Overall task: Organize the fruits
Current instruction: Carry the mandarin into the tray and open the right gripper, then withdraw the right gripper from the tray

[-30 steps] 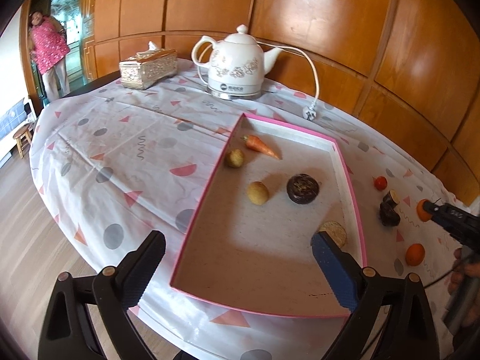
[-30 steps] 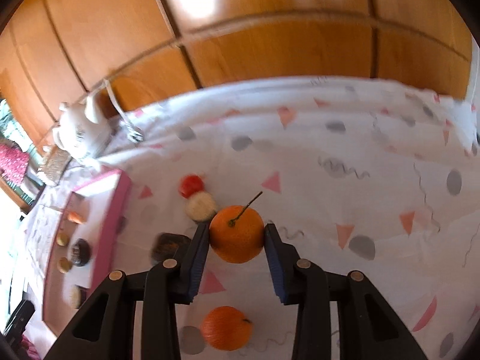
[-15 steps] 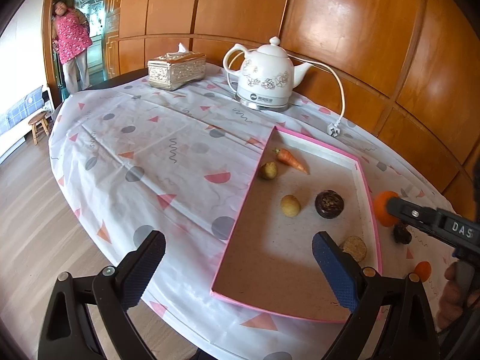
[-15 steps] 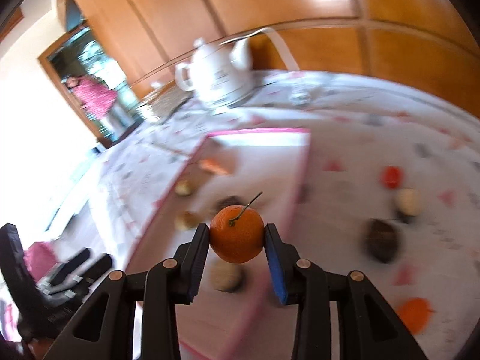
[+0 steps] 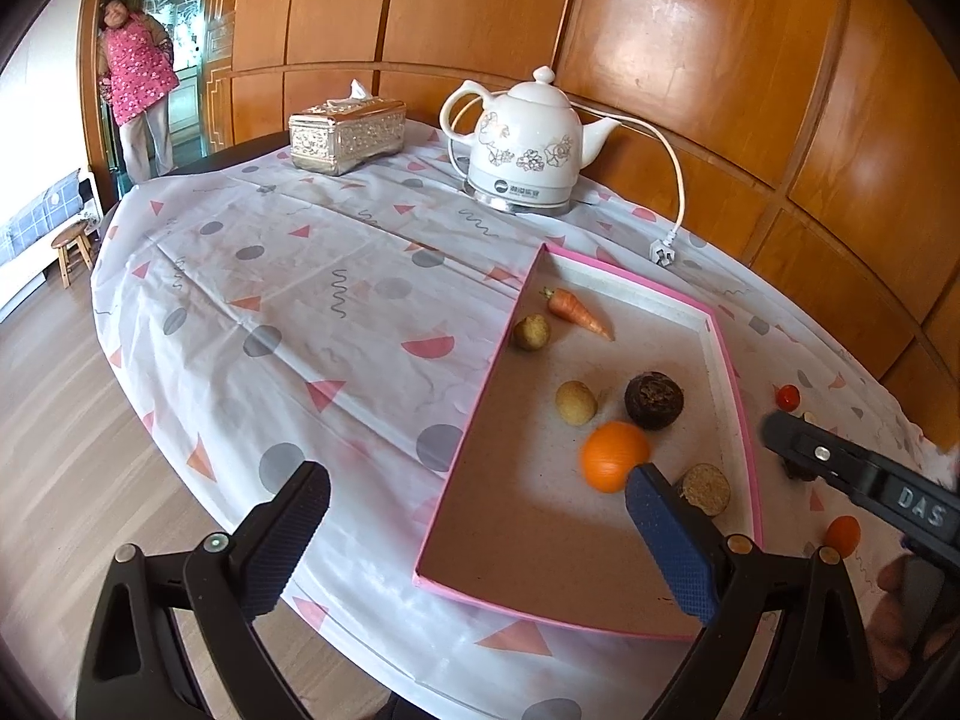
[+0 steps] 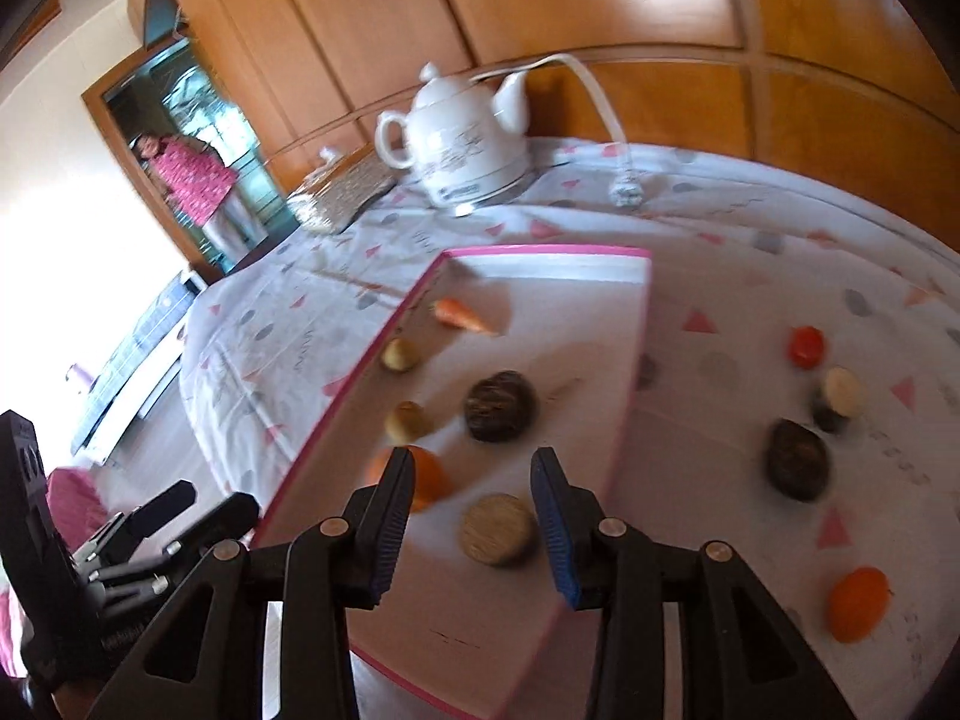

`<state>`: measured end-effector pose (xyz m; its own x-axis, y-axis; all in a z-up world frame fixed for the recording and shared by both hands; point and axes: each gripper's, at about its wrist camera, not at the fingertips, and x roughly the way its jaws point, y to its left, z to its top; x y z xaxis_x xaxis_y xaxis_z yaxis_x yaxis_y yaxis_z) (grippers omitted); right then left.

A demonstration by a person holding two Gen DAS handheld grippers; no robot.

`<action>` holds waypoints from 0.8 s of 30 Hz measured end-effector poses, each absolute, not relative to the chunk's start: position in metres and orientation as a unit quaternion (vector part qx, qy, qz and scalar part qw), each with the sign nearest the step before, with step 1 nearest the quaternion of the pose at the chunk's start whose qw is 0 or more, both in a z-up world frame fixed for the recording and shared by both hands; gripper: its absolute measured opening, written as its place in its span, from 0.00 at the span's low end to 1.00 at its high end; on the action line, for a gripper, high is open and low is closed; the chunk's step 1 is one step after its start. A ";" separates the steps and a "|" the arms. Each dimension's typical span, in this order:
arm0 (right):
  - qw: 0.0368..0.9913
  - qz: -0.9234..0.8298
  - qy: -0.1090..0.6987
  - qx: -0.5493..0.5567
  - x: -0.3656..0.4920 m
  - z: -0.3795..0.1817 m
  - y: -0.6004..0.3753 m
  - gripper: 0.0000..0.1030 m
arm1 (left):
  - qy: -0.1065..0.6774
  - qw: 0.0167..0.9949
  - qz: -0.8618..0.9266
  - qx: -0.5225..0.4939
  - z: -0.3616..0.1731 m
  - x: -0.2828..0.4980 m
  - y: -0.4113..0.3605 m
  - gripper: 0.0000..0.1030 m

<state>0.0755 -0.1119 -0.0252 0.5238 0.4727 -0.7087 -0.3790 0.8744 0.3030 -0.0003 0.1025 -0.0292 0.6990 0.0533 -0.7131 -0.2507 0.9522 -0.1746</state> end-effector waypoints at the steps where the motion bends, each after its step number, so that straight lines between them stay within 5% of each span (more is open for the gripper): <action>1: 0.877 0.230 0.418 0.057 0.072 -0.025 -0.121 0.39 | 0.378 0.913 0.082 -0.129 -0.029 0.000 0.102 0.97; 24: 0.896 -0.180 0.389 0.120 0.000 -0.065 -0.357 0.40 | 0.380 0.921 0.042 -0.082 -0.025 0.006 0.065 1.00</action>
